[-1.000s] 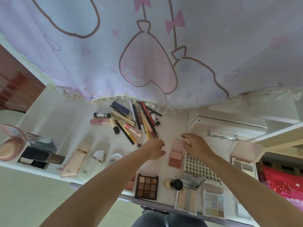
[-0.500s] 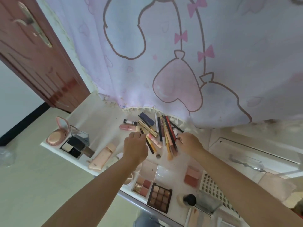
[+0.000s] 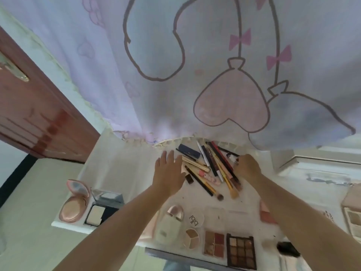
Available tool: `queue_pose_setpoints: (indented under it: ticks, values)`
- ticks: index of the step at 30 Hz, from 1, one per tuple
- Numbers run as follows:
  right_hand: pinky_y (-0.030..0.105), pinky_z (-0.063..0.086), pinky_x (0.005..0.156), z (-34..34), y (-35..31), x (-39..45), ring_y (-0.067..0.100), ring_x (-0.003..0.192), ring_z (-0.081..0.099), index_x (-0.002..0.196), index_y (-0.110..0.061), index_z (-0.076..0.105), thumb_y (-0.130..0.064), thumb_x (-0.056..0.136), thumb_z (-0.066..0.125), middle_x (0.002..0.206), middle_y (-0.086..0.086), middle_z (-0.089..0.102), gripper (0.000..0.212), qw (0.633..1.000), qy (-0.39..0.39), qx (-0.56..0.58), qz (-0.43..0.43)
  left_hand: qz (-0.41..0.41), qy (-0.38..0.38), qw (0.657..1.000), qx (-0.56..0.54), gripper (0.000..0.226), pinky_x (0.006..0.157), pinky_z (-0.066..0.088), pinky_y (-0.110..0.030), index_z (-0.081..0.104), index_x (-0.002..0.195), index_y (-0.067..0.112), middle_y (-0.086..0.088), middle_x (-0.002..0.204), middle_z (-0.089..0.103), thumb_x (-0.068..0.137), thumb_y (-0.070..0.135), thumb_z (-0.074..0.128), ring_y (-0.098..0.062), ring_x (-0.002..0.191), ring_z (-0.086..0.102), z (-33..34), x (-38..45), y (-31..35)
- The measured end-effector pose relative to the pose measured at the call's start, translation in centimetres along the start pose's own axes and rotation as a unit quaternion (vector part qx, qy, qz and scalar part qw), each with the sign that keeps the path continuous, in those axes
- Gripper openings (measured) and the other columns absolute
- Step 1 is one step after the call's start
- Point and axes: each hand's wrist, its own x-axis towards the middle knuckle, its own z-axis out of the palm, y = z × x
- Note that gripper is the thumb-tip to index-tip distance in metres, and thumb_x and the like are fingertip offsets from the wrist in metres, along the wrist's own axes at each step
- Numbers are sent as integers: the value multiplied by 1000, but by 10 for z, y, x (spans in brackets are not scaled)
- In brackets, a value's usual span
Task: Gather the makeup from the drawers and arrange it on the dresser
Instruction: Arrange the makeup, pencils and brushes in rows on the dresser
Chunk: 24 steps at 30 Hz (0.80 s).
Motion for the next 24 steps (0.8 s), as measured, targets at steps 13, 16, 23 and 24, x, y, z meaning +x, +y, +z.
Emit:
queue_pose_setpoints:
  ticks: [13,16,23,24]
  values:
    - [12,35,48,-103,-75,-92,10,51,38,86,-12,46,-13,97,36,59,-4,43,15,921,215,317,-67,42,-131,763,-631,23,42,29,-15,46,98,11,0,66,49,100,26,30,-8,46,35,-81,14,54]
    - [16,28,49,-122,-92,-101,11,52,32,64,-12,38,-15,95,38,55,-1,34,31,889,259,375,-49,90,-109,732,-666,28,36,22,-15,44,78,14,0,55,38,99,28,33,-5,34,26,-105,2,57]
    - [19,29,52,-163,-128,-115,15,57,36,57,-13,36,-17,95,40,54,-1,36,38,837,329,429,-77,99,86,808,-574,49,53,27,-24,35,53,14,-1,54,34,99,33,31,-13,51,31,-156,-5,52]
    - [17,32,53,-170,-134,-118,16,59,42,66,-13,42,-14,95,38,57,-3,43,30,833,343,427,-85,82,72,795,-597,47,52,27,-24,37,55,14,-1,54,35,98,32,32,-14,50,31,-165,-6,51]
